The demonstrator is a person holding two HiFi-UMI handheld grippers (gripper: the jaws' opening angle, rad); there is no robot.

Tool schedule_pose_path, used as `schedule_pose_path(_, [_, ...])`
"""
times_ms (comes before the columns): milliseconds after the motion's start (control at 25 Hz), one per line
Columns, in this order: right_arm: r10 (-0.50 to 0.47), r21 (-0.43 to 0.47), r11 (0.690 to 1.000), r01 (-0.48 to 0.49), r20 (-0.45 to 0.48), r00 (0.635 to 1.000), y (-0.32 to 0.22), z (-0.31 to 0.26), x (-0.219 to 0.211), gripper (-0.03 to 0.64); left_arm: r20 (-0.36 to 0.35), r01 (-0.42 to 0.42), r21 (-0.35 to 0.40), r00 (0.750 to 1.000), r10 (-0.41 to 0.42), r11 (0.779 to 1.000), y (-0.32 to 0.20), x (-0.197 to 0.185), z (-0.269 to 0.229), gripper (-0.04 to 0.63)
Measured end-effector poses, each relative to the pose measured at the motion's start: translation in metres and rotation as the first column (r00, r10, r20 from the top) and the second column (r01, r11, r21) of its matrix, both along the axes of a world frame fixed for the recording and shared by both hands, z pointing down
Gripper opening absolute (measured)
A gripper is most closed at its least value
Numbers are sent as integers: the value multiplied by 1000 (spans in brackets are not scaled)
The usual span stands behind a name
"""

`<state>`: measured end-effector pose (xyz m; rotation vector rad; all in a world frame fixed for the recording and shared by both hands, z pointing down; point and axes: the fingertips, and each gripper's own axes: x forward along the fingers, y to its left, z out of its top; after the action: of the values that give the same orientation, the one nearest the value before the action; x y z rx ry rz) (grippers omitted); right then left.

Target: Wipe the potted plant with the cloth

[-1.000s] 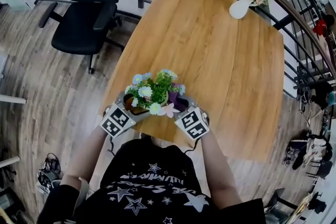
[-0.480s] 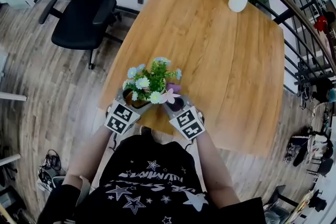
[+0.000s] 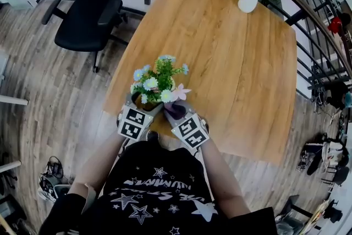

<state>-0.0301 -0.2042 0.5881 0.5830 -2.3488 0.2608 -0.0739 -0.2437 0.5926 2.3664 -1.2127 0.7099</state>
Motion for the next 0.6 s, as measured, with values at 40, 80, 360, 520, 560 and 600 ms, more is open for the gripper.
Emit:
schedule_pose_path(40, [-4,0,1000,4,0,1000,2,0,-1,83,1,2,-1,1000,-2,1000,0,0,0,402])
schedule_pose_path(80, [-6,-1,1000,6,1,1000,3,0,-2,83,3,2,-2,1000,-2,1000,0,0,0,402])
schedule_pose_path(360, [-18,10,1000,18,-9,1000,3,1,-2,83,12,1,-5,1000,-1,1000,0,0,0,402])
schedule_pose_path(520, [17,19,1000,-16,-15,1000,0,1,2,83,33,-11,-20,999,11,1000,8,-1,0,383])
schedule_pose_path(560, [29,21,999,-28,-17,999,-2,1,3,83,36,-13,-24,999,14,1000,10,-2,0,371])
schedule_pose_path(600, [41,24,999,-40,-19,999,-5,1,5,83,39,-16,-27,999,17,999,13,-3,0,356])
